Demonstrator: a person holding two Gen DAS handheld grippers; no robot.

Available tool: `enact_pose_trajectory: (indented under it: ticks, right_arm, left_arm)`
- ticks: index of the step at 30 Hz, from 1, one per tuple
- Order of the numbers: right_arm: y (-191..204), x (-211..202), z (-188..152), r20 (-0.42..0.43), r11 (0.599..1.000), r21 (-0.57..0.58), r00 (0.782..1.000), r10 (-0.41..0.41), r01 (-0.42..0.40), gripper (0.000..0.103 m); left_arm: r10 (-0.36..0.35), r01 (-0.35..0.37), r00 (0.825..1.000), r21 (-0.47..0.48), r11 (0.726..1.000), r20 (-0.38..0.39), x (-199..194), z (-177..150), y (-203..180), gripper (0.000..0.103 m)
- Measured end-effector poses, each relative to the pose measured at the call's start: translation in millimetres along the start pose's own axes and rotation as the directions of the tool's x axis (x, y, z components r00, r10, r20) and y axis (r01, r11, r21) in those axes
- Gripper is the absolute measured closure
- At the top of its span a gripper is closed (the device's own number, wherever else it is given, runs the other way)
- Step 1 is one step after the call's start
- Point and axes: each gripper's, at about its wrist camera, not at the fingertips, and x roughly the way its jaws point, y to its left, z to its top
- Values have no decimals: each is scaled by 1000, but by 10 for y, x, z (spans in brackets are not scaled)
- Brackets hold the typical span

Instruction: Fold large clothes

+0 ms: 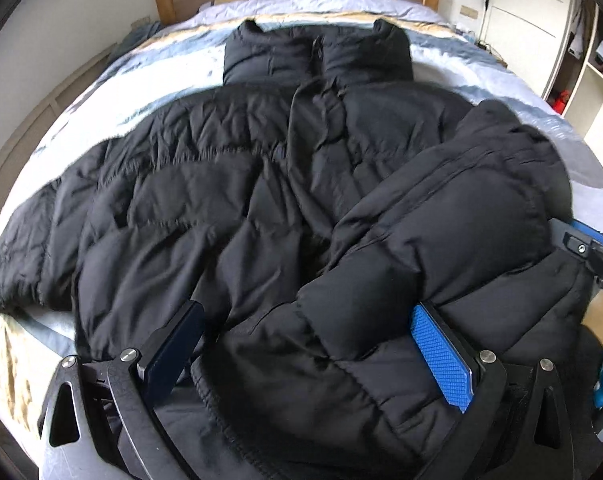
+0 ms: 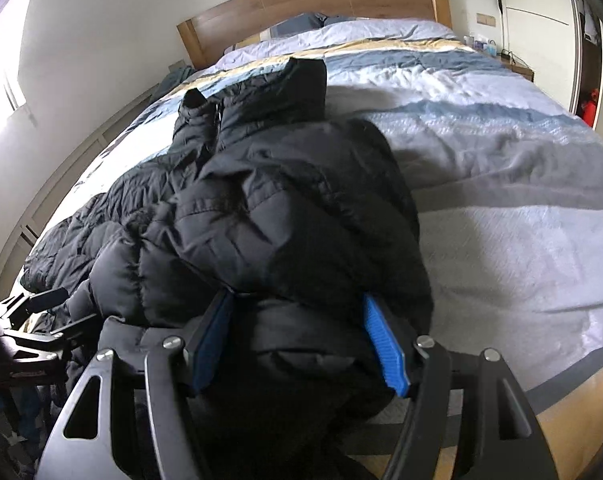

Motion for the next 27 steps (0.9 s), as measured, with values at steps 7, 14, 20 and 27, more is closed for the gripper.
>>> enact_pose_trajectory:
  ticks: [7,14,20,27]
  right_arm:
    - [22,-157,46,-2,998,-19,998,-67,67,38]
    - [284,-467,-82,25,999,-29,1000,-16,17,38]
    - [358,-400,-333,-62,999,7,997,-51,51,38]
    - [615,-942,-359,14,999,29,1000,-25,24,38]
  left_arm:
    - [8,-8,1000,-15,1000,1,-108,-105,204,1]
    - [25,-26,1000,-40,999,-1,-250,-176,333,2]
    - [28,-28,999,-27,999,18,-521,-295,419,2]
    - [25,-19,994,-63,998,110,-1166,-402,680,2]
